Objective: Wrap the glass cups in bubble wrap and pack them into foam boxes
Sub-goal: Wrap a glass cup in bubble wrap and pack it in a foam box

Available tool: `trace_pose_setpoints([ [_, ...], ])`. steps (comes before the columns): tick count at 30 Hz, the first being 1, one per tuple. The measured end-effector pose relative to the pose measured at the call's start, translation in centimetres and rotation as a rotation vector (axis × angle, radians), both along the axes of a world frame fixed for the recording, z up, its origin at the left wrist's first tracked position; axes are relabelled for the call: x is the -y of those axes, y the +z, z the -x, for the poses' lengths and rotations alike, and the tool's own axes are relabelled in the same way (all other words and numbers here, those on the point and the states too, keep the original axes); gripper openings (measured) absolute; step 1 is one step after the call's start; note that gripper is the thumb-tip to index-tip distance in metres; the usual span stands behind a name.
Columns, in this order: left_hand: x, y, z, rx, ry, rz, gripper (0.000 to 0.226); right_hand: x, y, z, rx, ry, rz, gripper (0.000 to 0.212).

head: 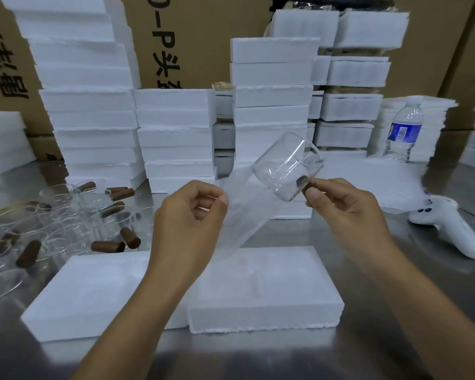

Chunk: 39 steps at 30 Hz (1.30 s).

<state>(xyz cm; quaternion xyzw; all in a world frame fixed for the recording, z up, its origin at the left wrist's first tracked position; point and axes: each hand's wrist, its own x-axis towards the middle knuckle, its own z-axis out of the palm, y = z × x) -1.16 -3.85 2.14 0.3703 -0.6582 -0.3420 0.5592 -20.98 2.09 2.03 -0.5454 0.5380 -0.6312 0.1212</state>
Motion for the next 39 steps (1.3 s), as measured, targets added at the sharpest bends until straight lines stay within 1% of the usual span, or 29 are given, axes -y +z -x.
trace_pose_setpoints([
  [3, -0.2, 0.3, 0.0, -0.118, -0.048, -0.039, 0.013, -0.2, 0.2, 0.2, -0.156, -0.128, 0.024, 0.017],
  [6, -0.3, 0.4, -0.2, -0.157, -0.068, -0.032, 0.011, -0.5, 0.3, 0.8, -0.332, -0.262, 0.03, 0.014],
  [9, -0.5, 0.4, -0.4, -0.172, -0.076, 0.006, 0.013, -0.6, 0.3, 1.2, -0.502, -0.37, -0.014, 0.02],
  [11, -0.6, 0.4, -0.5, -0.153, -0.08, 0.043, 0.016, -0.7, 0.2, 1.1, -0.598, -0.409, -0.048, 0.023],
  [13, -0.7, 0.4, -0.3, -0.112, -0.086, 0.081, 0.019, -0.9, 0.2, 0.9, -0.672, -0.402, -0.062, 0.022],
  [16, -1.2, 0.3, 0.0, -0.04, -0.094, 0.163, 0.02, -1.0, 0.4, 0.3, -0.723, -0.358, -0.132, 0.025],
  [18, -1.6, 0.3, 0.3, 0.018, -0.101, 0.254, 0.022, -0.9, 0.4, -0.1, -0.736, -0.322, -0.207, 0.029],
  [20, -2.0, 0.3, 0.5, 0.113, -0.097, 0.405, 0.019, -0.9, 0.5, -0.5, -0.736, -0.28, -0.249, 0.019],
  [22, -2.3, 0.2, 0.8, 0.223, -0.09, 0.588, 0.007, -0.9, 0.7, -0.9, -0.646, -0.197, -0.277, 0.008],
  [23, -2.4, 0.0, 0.9, 0.272, -0.091, 0.66, 0.002, -1.0, 0.8, -1.1, -0.555, -0.147, -0.285, 0.015],
  [24, -2.4, -0.1, 1.0, 0.307, -0.097, 0.711, 0.004, -1.1, 0.9, -1.1, -0.434, -0.09, -0.297, 0.021],
  [25, -2.4, -0.3, 1.0, 0.328, -0.112, 0.744, 0.007, -1.2, 1.1, -1.1, -0.322, -0.033, -0.322, 0.023],
  [26, -2.5, -0.4, 1.1, 0.339, -0.126, 0.764, 0.009, -1.2, 1.2, -1.2, -0.246, 0.007, -0.35, 0.028],
  [27, -2.5, -0.4, 1.1, 0.343, -0.14, 0.776, 0.011, -1.3, 1.3, -1.2, -0.2, 0.044, -0.373, 0.033],
  [28, -2.7, -0.5, 1.1, 0.346, -0.152, 0.781, 0.011, -1.5, 1.4, -1.2, -0.146, 0.078, -0.38, 0.034],
  [31, -3.1, -0.8, 1.4, 0.349, -0.171, 0.787, 0.014, -1.7, 1.5, -1.9, 0.04, 0.151, -0.362, 0.015],
  [32, -3.2, -0.9, 1.6, 0.35, -0.18, 0.788, 0.014, -1.6, 1.2, -2.1, 0.129, 0.167, -0.365, 0.013],
  [34, -3.4, -1.1, 1.8, 0.356, -0.201, 0.798, 0.015, -1.4, 0.7, -2.4, 0.241, 0.166, -0.367, 0.022],
  [36, -3.6, -1.3, 2.0, 0.352, -0.206, 0.816, 0.013, -0.9, 0.2, -2.5, 0.237, 0.099, -0.405, 0.031],
  [37, -3.7, -1.2, 2.0, 0.325, -0.201, 0.801, 0.012, -0.9, 0.0, -2.6, 0.235, 0.084, -0.406, 0.037],
  [39, -3.3, -0.6, 1.6, 0.209, -0.155, 0.717, 0.015, -0.9, 0.3, -2.6, 0.273, 0.074, -0.383, 0.047],
])
